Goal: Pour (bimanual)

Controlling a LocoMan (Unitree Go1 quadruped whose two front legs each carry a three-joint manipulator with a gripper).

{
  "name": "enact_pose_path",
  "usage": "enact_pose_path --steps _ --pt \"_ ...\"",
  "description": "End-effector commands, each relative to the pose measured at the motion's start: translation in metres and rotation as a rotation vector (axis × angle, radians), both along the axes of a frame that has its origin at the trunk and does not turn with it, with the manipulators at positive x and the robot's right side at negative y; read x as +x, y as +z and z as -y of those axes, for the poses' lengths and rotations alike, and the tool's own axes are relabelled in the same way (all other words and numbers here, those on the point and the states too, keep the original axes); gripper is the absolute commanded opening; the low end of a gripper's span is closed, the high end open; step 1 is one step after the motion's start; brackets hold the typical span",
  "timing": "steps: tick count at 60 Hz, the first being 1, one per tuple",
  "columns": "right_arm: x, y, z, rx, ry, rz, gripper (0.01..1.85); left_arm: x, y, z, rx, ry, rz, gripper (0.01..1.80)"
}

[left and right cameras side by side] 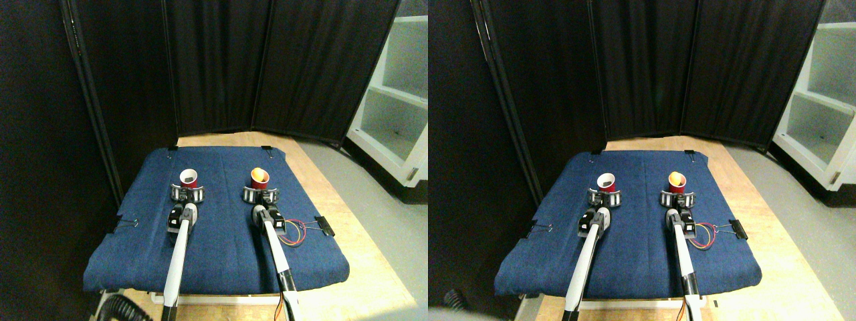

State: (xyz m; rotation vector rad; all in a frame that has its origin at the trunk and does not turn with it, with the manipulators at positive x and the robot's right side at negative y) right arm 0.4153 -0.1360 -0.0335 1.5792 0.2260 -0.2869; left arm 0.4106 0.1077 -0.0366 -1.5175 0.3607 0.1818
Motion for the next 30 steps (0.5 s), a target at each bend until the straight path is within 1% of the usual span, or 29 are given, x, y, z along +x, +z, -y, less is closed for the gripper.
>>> enact_pose_path --steps 1,17,22,30 --pt "0.0047 0.0041 -0.0002 0.015 -0.007 0.028 1.37 0.0044 -0.0002 -0.0010 -0.002 0.015 0.021 1.32" --pt "0.0088 0.0063 0.0027 -0.002 0.015 0.046 1.40 0.0074 -0.0070 -0.0016 0.006 0.024 0.009 1.31" --pt "0.0090 0.0077 0.0033 0.000 0.019 0.062 1.36 0.0071 -0.0080 -0.0009 0.005 0.035 0.001 1.30" --pt "0.0099 0.0085 0.0040 -0.003 0.016 0.055 1.37 0.0080 -0.0084 -0.0005 0.007 0.029 0.002 1.28"
